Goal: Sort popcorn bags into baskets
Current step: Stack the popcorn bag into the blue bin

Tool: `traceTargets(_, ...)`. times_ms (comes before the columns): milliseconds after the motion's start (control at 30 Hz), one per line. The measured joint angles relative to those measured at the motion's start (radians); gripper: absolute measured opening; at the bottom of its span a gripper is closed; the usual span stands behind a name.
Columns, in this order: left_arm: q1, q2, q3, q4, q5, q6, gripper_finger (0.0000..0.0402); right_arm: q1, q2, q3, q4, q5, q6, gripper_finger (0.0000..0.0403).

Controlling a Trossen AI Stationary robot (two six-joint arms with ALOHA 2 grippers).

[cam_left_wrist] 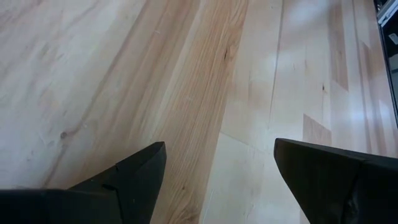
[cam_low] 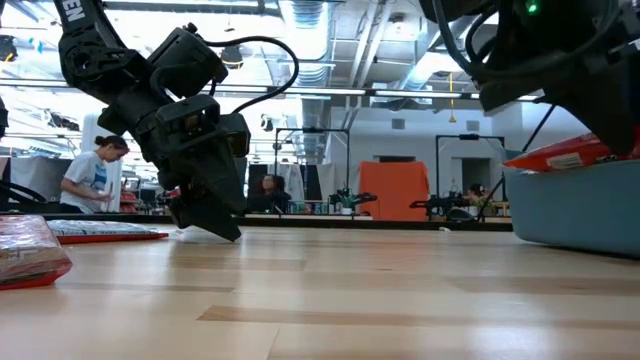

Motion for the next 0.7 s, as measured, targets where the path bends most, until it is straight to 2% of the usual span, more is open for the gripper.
traceTargets(500, 0.0, 0.0, 0.0, 0.0, -0.005, 0.023, 0.029, -0.058, -0.015, -0.025, -0.004, 0.048, -0.069, 0.0106)
traceTargets(700, 0.0, 0.0, 0.0, -0.001, -0.01, 0.023, 0.029, -0.086, -0.015, -0.012, -0.003, 0.135, -0.148, 0.0131)
